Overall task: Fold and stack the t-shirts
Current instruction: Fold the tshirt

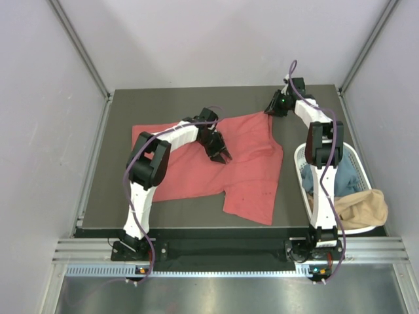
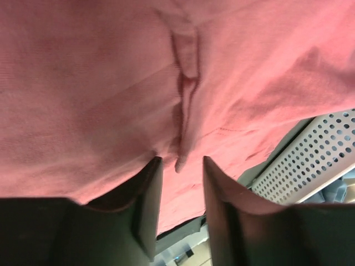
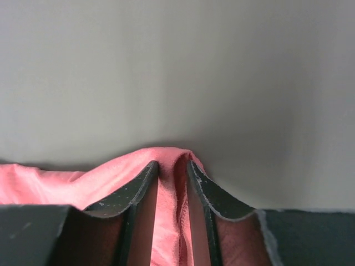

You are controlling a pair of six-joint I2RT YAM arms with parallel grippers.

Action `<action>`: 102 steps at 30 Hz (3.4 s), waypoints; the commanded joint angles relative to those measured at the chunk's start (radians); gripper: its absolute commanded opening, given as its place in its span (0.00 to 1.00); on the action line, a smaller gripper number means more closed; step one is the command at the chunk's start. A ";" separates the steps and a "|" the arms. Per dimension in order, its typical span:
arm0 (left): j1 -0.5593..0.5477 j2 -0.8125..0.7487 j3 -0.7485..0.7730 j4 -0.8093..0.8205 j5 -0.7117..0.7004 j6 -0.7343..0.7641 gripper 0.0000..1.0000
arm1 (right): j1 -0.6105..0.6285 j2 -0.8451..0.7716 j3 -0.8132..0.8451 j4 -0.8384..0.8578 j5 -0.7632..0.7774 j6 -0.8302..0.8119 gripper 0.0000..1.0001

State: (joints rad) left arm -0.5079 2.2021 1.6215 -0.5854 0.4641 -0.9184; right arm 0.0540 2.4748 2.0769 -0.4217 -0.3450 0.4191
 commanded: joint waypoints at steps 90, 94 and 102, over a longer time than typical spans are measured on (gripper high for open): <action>0.071 -0.053 0.133 -0.025 0.076 0.219 0.34 | -0.020 -0.697 -0.917 -0.138 -0.278 0.181 0.00; 0.071 -0.048 0.133 -0.030 0.084 0.223 0.35 | -0.040 -0.668 -0.870 -0.184 -0.267 0.121 0.01; 0.066 -0.018 0.098 -0.028 0.120 0.191 0.38 | -0.040 -0.588 -0.804 -0.181 -0.296 0.056 0.05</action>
State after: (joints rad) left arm -0.4419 2.2131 1.7382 -0.6357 0.5385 -0.7128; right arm 0.0219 1.8629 1.2388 -0.5930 -0.6231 0.5091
